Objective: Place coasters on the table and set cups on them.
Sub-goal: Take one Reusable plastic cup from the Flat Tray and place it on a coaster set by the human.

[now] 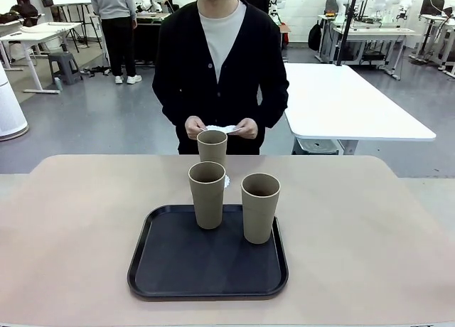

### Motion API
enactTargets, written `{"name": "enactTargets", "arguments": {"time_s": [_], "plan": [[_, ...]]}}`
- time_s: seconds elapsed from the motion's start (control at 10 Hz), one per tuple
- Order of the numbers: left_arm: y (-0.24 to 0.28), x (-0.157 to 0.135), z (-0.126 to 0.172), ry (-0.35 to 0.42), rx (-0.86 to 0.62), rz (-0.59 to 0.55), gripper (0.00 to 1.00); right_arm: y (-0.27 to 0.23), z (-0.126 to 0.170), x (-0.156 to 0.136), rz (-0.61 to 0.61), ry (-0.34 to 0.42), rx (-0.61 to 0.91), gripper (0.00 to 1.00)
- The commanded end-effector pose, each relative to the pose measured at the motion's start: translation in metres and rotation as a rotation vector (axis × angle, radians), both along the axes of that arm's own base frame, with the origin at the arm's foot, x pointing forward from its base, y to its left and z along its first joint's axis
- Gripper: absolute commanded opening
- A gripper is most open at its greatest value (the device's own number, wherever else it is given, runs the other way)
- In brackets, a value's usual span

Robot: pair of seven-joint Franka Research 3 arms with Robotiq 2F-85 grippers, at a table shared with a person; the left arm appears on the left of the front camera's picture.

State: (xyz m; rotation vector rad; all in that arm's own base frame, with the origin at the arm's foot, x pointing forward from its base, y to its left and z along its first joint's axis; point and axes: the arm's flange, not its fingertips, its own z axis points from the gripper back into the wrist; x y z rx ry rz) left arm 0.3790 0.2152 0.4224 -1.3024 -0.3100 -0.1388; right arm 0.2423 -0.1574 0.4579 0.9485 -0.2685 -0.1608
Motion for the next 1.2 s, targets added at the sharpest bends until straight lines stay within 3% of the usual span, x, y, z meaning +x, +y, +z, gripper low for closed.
{"name": "enactTargets", "arguments": {"time_s": [0.0, 1.1], "plan": [[0.0005, -0.0025, -0.0002, 0.005, 0.003, 0.003, 1.0, -0.0004, -0.0004, 0.002, 0.01, -0.021, 0.02, 1.0], [0.0005, -0.0025, -0.0002, 0.005, 0.003, 0.003, 1.0, -0.0004, -0.0004, 0.002, 0.01, -0.021, 0.02, 1.0]]}}
